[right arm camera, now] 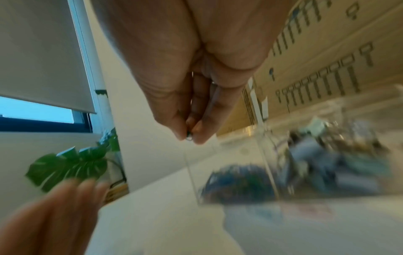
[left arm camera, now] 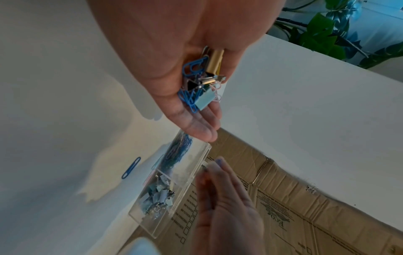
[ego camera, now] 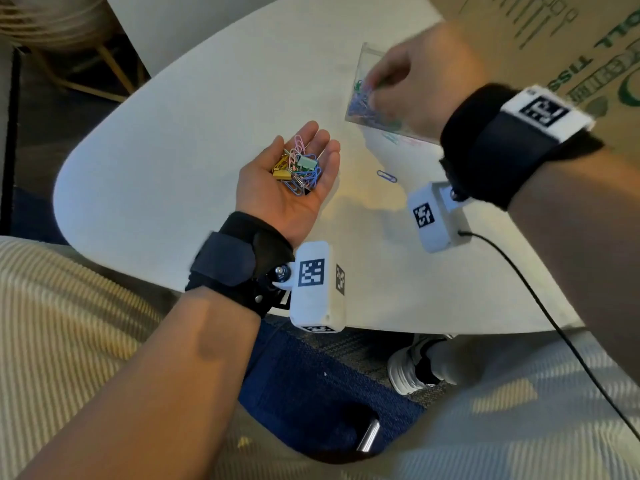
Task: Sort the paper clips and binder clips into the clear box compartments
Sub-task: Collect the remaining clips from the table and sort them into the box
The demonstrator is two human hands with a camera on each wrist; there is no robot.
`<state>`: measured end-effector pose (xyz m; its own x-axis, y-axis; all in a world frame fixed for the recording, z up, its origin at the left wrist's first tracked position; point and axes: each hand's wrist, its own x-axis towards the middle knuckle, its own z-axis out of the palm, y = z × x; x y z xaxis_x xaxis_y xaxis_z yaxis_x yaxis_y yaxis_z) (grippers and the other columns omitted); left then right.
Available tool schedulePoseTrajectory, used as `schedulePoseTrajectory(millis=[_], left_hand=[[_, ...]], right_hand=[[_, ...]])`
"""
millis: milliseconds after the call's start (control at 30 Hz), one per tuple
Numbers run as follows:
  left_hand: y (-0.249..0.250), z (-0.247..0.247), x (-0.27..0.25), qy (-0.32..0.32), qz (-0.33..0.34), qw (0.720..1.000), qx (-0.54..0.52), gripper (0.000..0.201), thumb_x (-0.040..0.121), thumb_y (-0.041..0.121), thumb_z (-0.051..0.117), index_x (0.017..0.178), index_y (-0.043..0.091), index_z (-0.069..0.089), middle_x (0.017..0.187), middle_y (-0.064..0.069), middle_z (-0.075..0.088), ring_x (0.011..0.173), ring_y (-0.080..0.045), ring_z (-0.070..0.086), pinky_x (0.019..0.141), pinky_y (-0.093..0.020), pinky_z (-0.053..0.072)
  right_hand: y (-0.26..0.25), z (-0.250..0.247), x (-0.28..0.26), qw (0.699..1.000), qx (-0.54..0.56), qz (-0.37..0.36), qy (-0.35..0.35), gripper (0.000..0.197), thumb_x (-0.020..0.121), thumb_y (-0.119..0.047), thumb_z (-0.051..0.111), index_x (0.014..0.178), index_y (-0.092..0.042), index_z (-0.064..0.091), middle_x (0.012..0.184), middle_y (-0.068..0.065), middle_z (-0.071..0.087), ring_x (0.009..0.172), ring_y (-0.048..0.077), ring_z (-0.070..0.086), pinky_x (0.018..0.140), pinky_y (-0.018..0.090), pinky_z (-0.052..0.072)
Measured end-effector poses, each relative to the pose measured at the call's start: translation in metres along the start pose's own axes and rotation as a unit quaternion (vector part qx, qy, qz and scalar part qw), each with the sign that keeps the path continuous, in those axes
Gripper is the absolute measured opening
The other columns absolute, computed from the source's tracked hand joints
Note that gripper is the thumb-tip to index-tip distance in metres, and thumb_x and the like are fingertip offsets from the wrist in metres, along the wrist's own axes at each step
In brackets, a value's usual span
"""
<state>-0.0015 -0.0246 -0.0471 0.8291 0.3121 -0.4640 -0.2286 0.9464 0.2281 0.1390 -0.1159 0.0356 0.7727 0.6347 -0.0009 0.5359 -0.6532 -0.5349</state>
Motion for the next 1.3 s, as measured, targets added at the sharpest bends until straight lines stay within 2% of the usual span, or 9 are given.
schedulePoseTrajectory(millis=[100, 267, 400, 500, 700, 900, 1000, 1133, 1300], left_hand=[[-0.001, 0.000, 0.001, -0.001, -0.002, 1.000, -0.001, 0.039, 0.100, 0.027, 0.035, 0.108, 0.000, 0.063, 0.090, -0.014, 0.067, 0.078, -0.029, 0.068, 0.078, -0.034, 0.056], [0.000, 0.000, 0.001, -0.008, -0.003, 1.000, -0.001, 0.038, 0.100, 0.027, 0.035, 0.108, 0.001, 0.062, 0.091, -0.013, 0.066, 0.079, -0.028, 0.068, 0.079, -0.033, 0.055], [0.001, 0.000, 0.001, -0.011, -0.006, 1.000, -0.006, 0.040, 0.101, 0.027, 0.034, 0.108, 0.000, 0.062, 0.092, -0.013, 0.066, 0.080, -0.028, 0.068, 0.080, -0.034, 0.055], [-0.001, 0.001, 0.002, -0.011, -0.005, 1.000, -0.002, 0.040, 0.101, 0.027, 0.035, 0.108, 0.000, 0.062, 0.093, -0.014, 0.066, 0.080, -0.028, 0.068, 0.081, -0.034, 0.055], [-0.004, 0.001, -0.001, -0.015, -0.009, 1.000, 0.006, 0.040, 0.101, 0.027, 0.034, 0.107, 0.000, 0.063, 0.093, -0.013, 0.065, 0.079, -0.028, 0.068, 0.079, -0.033, 0.055], [-0.005, 0.000, -0.004, -0.012, -0.013, 1.000, 0.009, 0.040, 0.101, 0.027, 0.034, 0.107, 0.000, 0.062, 0.090, -0.013, 0.067, 0.078, -0.028, 0.069, 0.076, -0.033, 0.057], [-0.005, 0.000, -0.005, -0.009, -0.014, 1.000, 0.016, 0.040, 0.101, 0.028, 0.034, 0.108, 0.000, 0.062, 0.090, -0.013, 0.067, 0.079, -0.027, 0.069, 0.076, -0.033, 0.057], [-0.004, 0.000, -0.006, -0.006, -0.017, 1.000, 0.020, 0.040, 0.101, 0.028, 0.034, 0.110, 0.001, 0.062, 0.091, -0.012, 0.067, 0.079, -0.027, 0.069, 0.075, -0.032, 0.058], [-0.004, 0.000, -0.007, -0.003, -0.012, 1.000, 0.022, 0.040, 0.101, 0.028, 0.034, 0.110, 0.001, 0.063, 0.090, -0.013, 0.068, 0.078, -0.027, 0.069, 0.075, -0.033, 0.058]], right_hand=[[0.000, -0.013, 0.016, 0.996, 0.032, 0.005, 0.086, 0.016, 0.085, -0.016, 0.060, 0.093, -0.026, 0.069, 0.084, -0.014, 0.064, 0.078, 0.006, 0.061, 0.067, 0.020, 0.051], [0.012, -0.021, 0.027, 0.997, -0.055, 0.057, 0.022, 0.037, 0.079, -0.038, 0.077, 0.111, -0.022, 0.068, 0.103, -0.003, 0.069, 0.090, 0.018, 0.065, 0.081, 0.032, 0.054], [0.004, -0.024, 0.004, 0.996, -0.037, 0.000, 0.085, 0.030, 0.092, -0.039, 0.059, 0.099, -0.012, 0.070, 0.097, 0.008, 0.071, 0.088, 0.026, 0.066, 0.078, 0.036, 0.056], [0.011, -0.016, -0.011, 0.994, -0.109, -0.001, 0.027, 0.024, 0.095, -0.029, 0.056, 0.093, -0.011, 0.072, 0.089, 0.008, 0.069, 0.080, 0.024, 0.063, 0.068, 0.030, 0.048], [0.035, 0.009, -0.020, 0.949, -0.285, 0.014, -0.136, 0.028, 0.090, -0.004, 0.044, 0.109, -0.005, 0.065, 0.106, 0.018, 0.065, 0.094, 0.036, 0.059, 0.077, 0.034, 0.049], [0.038, 0.023, -0.022, 0.941, -0.292, -0.012, -0.169, 0.014, 0.085, 0.001, 0.045, 0.078, -0.004, 0.057, 0.079, 0.010, 0.051, 0.082, 0.031, 0.051, 0.057, 0.027, 0.034], [0.039, 0.023, -0.022, 0.953, -0.254, -0.030, -0.165, 0.020, 0.091, -0.016, 0.051, 0.090, -0.004, 0.067, 0.093, 0.013, 0.064, 0.089, 0.032, 0.057, 0.070, 0.031, 0.045], [0.040, 0.023, -0.025, 0.952, -0.255, -0.039, -0.167, 0.039, 0.084, -0.048, 0.066, 0.105, -0.015, 0.062, 0.104, 0.005, 0.060, 0.093, 0.024, 0.053, 0.074, 0.031, 0.040], [0.033, 0.019, -0.024, 0.953, -0.246, -0.030, -0.176, 0.024, 0.089, -0.018, 0.065, 0.112, -0.011, 0.066, 0.113, 0.008, 0.065, 0.103, 0.027, 0.057, 0.082, 0.031, 0.043]])
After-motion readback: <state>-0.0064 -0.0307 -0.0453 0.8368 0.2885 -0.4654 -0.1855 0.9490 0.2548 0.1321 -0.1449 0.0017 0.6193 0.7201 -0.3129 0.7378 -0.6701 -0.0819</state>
